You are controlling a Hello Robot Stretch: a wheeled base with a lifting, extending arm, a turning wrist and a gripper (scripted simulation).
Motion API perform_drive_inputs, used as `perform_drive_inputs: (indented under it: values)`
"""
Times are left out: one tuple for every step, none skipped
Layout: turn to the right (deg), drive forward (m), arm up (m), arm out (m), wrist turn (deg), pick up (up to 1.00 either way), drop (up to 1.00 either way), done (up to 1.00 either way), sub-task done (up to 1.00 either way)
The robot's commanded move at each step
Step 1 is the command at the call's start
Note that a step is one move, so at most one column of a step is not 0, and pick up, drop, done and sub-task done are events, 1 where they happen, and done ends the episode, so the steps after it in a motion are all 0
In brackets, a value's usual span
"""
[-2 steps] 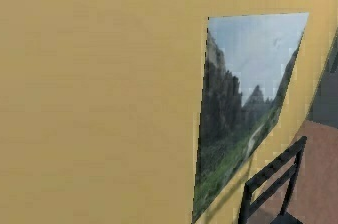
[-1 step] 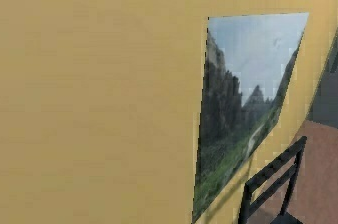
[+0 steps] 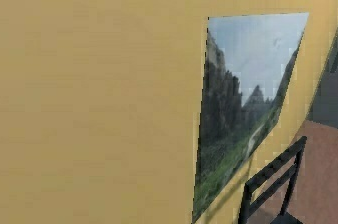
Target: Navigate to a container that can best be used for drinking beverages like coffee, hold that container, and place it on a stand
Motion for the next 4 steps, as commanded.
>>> perform_drive_inputs:
  values:
    - [0.0,0.00,0.00,0.00,45.0,0.00,0.00,0.00,0.00]
    - [0.0,0.00,0.00,0.00,45.0,0.00,0.00,0.00,0.00]
    - [0.0,0.00,0.00,0.00,45.0,0.00,0.00,0.00,0.00]
    - [0.0,0.00,0.00,0.00,24.0,0.00,0.00,0.00,0.00]
